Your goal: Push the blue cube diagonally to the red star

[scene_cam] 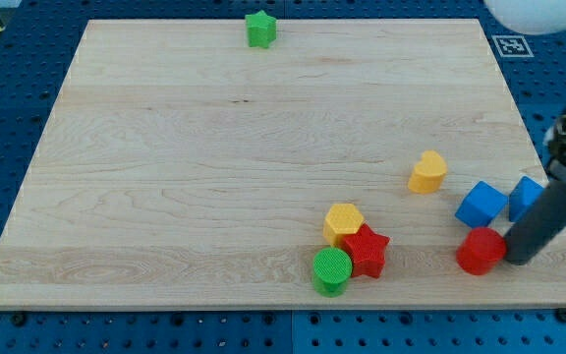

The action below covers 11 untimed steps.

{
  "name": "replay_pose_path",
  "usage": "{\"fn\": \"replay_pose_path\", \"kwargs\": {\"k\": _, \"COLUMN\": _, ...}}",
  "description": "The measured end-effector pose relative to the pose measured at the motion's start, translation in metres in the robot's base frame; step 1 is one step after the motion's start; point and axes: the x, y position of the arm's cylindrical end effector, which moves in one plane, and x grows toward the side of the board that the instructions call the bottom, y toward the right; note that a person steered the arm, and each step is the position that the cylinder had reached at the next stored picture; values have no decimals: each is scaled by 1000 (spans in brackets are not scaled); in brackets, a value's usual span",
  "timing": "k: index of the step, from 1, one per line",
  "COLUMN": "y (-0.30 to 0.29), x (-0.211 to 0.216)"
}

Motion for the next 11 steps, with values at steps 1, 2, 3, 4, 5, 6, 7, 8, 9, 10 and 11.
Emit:
{"fn": "replay_pose_path", "kwargs": {"k": 1, "y": -38, "x": 0}}
{"fn": "replay_pose_path", "kwargs": {"k": 2, "y": -67, "x": 0}}
{"fn": "replay_pose_path", "kwargs": {"k": 3, "y": -72, "x": 0}}
{"fn": "replay_pose_path", "kwargs": {"k": 4, "y": -16, "x": -7}}
{"fn": "replay_pose_path", "kwargs": {"k": 5, "y": 60, "x": -10}}
{"fn": "replay_pose_path", "kwargs": {"k": 6, "y": 125, "x": -17}}
{"fn": "replay_pose_path", "kwargs": {"k": 7, "y": 133, "x": -53}}
{"fn": "replay_pose_path", "kwargs": {"k": 8, "y": 111, "x": -70}}
{"fn": "replay_pose_path", "kwargs": {"k": 9, "y": 80, "x": -69}}
{"fn": "replay_pose_path", "kwargs": {"k": 10, "y": 49, "x": -64}}
{"fn": "replay_pose_path", "kwargs": {"k": 11, "y": 20, "x": -58}}
